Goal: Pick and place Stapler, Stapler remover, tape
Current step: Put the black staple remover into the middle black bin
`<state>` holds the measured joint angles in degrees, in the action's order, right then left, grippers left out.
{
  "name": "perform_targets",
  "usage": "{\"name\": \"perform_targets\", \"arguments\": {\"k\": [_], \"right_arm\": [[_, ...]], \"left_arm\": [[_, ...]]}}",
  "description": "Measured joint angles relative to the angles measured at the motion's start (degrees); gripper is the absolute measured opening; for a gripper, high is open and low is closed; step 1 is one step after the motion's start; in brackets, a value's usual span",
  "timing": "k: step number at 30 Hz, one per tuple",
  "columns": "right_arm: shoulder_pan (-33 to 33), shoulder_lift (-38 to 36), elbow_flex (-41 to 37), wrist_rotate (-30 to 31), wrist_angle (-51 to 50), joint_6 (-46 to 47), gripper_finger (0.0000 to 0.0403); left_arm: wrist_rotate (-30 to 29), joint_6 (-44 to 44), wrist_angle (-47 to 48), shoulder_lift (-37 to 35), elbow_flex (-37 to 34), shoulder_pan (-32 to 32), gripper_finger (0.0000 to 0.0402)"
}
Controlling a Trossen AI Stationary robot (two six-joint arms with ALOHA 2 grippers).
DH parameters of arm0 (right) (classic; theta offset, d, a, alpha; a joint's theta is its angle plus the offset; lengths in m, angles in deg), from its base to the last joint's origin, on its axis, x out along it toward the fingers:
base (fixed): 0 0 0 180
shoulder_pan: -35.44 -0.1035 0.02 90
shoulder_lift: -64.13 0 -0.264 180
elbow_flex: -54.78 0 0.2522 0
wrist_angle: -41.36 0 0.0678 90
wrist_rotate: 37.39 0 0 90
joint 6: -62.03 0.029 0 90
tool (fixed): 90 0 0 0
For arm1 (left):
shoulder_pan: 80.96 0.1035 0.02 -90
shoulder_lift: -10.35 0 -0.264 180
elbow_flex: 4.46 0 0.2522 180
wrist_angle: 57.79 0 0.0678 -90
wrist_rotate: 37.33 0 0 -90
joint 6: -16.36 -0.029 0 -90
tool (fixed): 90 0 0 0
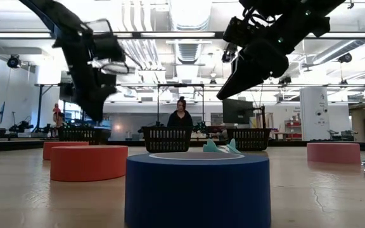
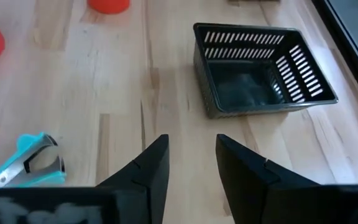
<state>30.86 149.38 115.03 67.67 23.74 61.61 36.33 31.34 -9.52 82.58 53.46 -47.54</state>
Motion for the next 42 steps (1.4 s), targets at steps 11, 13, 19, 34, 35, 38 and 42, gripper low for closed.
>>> {"name": "perform_targets", "arguments": {"k": [11, 13, 19, 34, 35, 38, 42], "right_arm": [[0.0, 0.0, 0.1, -0.11, -0.01, 3.12, 0.0173], [0.0, 0.13, 0.1, -0.52, 0.0, 3.42, 0.0179], [0.0, 1.48, 0.1, -3.54, -0.11, 3.98, 0.0187], [-0.02, 5.57, 0.67, -5.23, -0.2, 6.46, 0.0187], [-0.02, 5.57, 0.67, -5.23, -0.22, 6.46, 0.0187], [-0.02, 5.64, 0.76, -5.23, -0.24, 6.46, 0.0187], [-0.02, 5.64, 0.74, -5.23, -0.26, 6.46, 0.0187]], "left_arm": [[0.29, 2.03, -0.37, -11.03, -0.36, -11.39, 0.0104], [0.28, 2.08, -0.73, -11.58, -0.36, -14.96, 0.0101], [0.22, 2.87, -3.2, -10.63, -0.38, -25.66, 0.0101], [3.93, 8.11, -4.66, -9.91, -0.43, -48.96, 0.0098], [4.39, 8.65, -4.62, -9.91, -0.43, -50.51, 0.0098], [4.83, 13.39, -4.09, -9.91, -0.43, -54.42, 0.0099], [4.83, 23.26, -1.87, -9.91, -0.43, -58.03, 0.0099]]}}
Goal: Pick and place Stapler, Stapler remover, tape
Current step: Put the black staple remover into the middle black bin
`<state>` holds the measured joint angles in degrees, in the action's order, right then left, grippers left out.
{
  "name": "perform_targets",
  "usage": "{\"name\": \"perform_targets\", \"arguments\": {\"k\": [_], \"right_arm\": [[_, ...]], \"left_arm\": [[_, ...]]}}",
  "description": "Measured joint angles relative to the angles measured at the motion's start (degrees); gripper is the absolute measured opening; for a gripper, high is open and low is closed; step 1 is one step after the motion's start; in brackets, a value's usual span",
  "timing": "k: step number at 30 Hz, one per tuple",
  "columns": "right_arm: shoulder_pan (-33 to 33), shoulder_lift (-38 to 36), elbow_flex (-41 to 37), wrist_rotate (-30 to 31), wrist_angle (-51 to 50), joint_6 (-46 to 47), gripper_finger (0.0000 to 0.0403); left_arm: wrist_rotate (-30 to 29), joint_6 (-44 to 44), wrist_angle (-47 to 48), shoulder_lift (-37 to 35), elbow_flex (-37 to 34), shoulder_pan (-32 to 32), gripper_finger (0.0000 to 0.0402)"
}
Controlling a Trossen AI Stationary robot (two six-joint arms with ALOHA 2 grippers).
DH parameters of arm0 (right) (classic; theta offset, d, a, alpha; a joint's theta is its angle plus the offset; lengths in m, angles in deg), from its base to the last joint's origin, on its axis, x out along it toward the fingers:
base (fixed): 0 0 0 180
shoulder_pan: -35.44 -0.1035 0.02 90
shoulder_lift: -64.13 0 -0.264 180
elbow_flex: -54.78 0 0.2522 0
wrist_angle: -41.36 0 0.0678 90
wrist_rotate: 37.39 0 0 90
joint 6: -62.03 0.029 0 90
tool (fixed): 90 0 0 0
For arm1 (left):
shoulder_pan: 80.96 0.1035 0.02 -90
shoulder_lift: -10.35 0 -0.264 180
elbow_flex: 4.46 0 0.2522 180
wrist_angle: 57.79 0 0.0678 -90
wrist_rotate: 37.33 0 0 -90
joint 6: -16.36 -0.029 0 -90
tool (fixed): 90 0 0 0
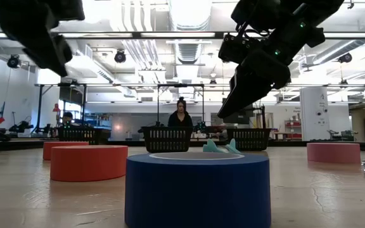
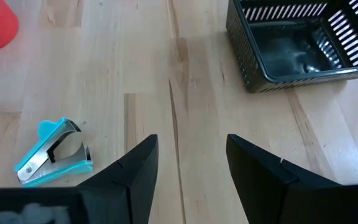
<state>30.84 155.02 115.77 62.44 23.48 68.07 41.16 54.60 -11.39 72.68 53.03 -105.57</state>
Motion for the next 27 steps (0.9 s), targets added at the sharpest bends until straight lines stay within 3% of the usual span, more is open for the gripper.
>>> {"name": "perform_targets", "arguments": {"k": [6, 13, 20, 27], "right_arm": [[0.0, 0.0, -0.02, 0.02, 0.0, -0.39, 0.0187], [0.0, -0.02, -0.07, 0.03, 0.0, -0.93, 0.0187], [0.0, -0.02, 0.7, 0.07, -0.04, -6.52, 0.0187], [0.0, -0.02, 2.33, 0.11, 0.0, -11.25, 0.0187]], "left_arm": [[-0.06, 9.66, 5.95, 0.0, -0.02, -2.93, 0.0115], [1.19, 16.76, 13.49, 0.15, -0.04, -4.81, 0.0159], [7.7, 21.86, 13.35, 0.44, -3.53, -8.35, 0.0173], [7.11, 22.89, 8.49, 2.74, -7.32, -11.56, 0.0173]]}}
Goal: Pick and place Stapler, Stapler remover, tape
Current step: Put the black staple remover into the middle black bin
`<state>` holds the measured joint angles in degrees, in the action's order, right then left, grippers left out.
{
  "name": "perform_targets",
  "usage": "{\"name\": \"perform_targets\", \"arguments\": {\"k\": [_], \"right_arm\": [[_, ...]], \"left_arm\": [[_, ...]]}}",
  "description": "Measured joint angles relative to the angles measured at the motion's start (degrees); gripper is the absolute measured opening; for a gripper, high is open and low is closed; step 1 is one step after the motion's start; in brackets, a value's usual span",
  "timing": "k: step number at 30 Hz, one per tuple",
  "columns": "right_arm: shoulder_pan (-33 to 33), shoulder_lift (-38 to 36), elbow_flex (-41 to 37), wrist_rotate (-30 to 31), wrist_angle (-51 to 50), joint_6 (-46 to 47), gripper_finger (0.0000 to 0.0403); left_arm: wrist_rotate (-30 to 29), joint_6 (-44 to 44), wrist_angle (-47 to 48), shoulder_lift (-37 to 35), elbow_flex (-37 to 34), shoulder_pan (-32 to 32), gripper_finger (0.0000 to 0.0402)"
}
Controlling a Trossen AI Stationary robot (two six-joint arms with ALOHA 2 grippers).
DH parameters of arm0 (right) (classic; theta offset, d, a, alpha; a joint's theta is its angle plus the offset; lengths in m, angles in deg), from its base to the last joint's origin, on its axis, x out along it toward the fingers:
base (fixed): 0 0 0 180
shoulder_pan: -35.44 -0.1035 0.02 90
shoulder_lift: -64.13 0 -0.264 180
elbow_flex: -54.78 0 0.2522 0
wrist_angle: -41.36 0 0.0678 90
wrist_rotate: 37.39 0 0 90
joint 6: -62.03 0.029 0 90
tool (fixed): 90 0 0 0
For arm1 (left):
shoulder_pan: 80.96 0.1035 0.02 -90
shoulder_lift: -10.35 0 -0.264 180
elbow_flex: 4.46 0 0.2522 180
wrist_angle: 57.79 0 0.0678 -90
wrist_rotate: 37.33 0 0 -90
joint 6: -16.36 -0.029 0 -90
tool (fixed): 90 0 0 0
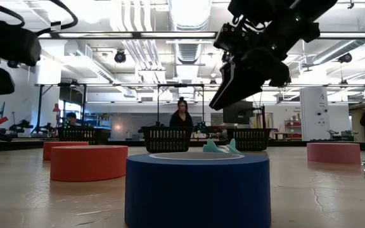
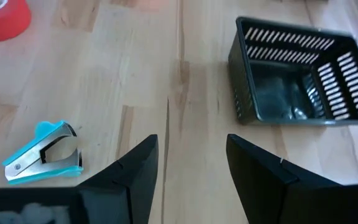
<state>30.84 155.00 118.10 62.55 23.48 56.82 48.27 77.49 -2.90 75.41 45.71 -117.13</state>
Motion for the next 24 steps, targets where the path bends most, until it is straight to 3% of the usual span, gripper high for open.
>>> {"name": "perform_targets", "arguments": {"k": [17, 24], "right_arm": [[0.02, -0.02, 1.78, -0.02, 0.03, -5.37, 0.0187], [0.02, -0.03, 1.78, -0.02, 0.04, -5.56, 0.0187]], "left_arm": [[0.41, 0.79, -0.67, 6.31, -0.08, -1.11, 0.0172], [0.43, 0.46, -2.52, 5.92, 5.8, -1.13, 0.0172]]}}
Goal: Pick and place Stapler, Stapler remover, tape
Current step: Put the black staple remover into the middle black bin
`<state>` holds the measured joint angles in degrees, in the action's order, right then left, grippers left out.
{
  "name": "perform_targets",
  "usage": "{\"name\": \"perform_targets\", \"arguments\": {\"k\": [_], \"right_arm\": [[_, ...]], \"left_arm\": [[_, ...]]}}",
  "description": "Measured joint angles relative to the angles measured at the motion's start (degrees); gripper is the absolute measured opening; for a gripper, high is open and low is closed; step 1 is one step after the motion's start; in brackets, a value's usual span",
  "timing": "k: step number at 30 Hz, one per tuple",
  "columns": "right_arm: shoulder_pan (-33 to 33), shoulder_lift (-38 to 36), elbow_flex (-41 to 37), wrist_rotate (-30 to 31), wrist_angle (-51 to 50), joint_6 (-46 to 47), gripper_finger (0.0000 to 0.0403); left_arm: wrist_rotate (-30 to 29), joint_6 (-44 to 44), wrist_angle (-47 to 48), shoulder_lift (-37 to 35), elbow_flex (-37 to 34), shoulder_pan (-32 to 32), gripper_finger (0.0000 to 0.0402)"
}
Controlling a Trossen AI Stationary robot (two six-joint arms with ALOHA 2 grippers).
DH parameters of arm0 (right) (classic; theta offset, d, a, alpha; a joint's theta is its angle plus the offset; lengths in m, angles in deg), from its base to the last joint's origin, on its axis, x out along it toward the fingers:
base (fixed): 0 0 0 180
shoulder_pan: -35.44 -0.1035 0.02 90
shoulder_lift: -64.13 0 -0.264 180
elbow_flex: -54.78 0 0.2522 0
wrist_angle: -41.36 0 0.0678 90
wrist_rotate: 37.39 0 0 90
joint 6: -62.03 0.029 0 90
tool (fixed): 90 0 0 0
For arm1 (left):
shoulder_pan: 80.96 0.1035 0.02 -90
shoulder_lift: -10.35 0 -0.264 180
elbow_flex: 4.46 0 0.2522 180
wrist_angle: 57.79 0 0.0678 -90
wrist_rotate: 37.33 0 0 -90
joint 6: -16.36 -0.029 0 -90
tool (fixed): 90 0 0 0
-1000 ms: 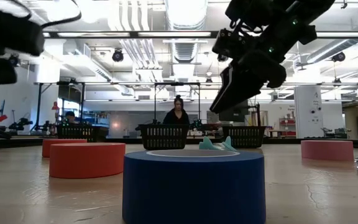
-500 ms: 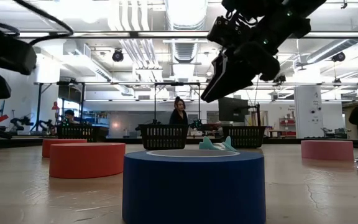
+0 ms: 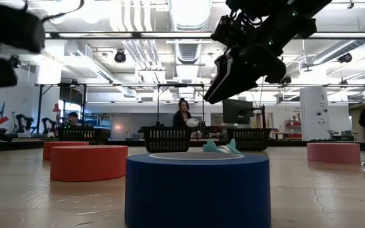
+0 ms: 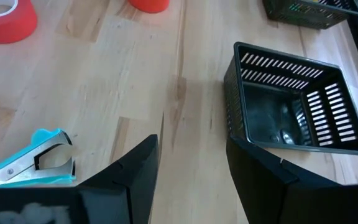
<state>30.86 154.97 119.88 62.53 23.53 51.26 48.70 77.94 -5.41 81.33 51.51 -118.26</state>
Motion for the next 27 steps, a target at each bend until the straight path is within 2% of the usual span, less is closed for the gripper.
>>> {"name": "perform_targets", "arguments": {"k": [4, 8, 16, 27], "right_arm": [[0.0, 0.0, 0.01, 0.0, -0.02, 0.0, 0.0187], [0.02, 0.0, 0.01, 0.02, -0.04, -0.88, 0.0187], [0.02, 0.0, 0.01, 0.11, -0.04, -1.92, 0.0187], [0.02, 0.0, 0.22, 0.13, 0.04, -4.54, 0.0187]], "left_arm": [[2.21, -0.05, -5.2, 1.76, 3.62, -1.41, 0.0172], [5.27, -0.43, -8.64, 6.71, 6.03, -5.26, 0.0172], [18.75, 1.96, -8.64, 17.96, 12.86, -11.76, 0.0172], [15.33, -2.14, 5.65, 27.88, 22.46, -12.26, 0.0172]]}}
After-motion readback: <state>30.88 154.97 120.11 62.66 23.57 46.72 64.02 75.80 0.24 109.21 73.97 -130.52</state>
